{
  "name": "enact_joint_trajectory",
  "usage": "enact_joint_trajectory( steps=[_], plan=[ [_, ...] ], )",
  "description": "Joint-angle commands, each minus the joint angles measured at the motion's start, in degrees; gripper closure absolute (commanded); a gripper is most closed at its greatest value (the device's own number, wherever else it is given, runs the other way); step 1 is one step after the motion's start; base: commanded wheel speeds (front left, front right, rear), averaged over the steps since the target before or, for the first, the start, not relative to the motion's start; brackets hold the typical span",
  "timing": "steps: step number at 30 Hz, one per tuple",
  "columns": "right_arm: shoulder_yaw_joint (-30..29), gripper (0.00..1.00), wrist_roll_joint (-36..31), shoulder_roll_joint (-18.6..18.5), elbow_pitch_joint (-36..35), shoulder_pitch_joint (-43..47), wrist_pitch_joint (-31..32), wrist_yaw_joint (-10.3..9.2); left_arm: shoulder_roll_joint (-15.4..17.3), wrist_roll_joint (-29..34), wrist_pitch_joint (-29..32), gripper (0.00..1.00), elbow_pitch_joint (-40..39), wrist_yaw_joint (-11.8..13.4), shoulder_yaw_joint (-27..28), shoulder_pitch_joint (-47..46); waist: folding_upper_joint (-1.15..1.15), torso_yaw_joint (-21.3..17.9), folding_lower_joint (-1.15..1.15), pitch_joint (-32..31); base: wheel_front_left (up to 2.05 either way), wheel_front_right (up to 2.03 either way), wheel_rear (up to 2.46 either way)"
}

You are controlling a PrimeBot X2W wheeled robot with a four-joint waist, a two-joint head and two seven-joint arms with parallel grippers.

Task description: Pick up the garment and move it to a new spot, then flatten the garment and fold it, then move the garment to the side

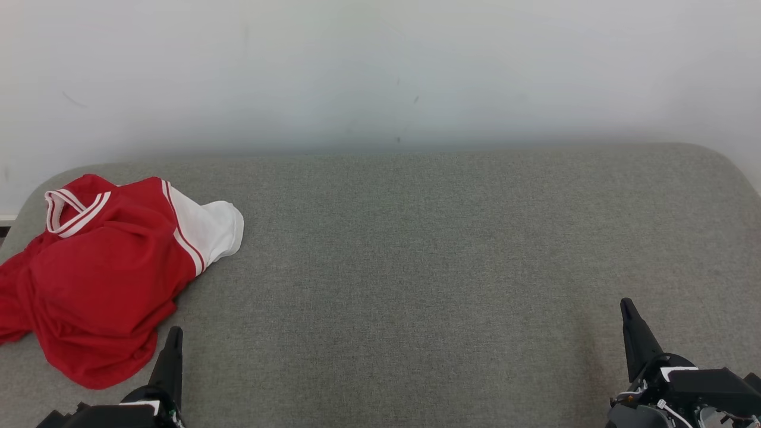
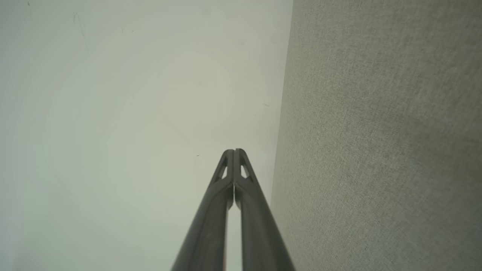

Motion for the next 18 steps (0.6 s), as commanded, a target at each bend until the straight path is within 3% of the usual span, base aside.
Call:
enact_joint_trajectory(
  steps=[1, 18],
  plan=[
    [-0.01, 1.00, 0.07, 0.09, -0.03, -0.49, 0.02, 0.05, 0.28, -0.27, -0.07, 1.00, 0.02, -0.03, 0.19, -0.59, 0.00, 0.00, 0.00, 0.00, 0.00, 0.00, 0.00],
    [-0.01, 1.00, 0.07, 0.09, -0.02, -0.49, 0.02, 0.05, 0.28, -0.27, -0.08, 1.00, 0.01, -0.03, 0.19, -0.59, 0.00, 0.00, 0.00, 0.00, 0.00, 0.00, 0.00]
  ],
)
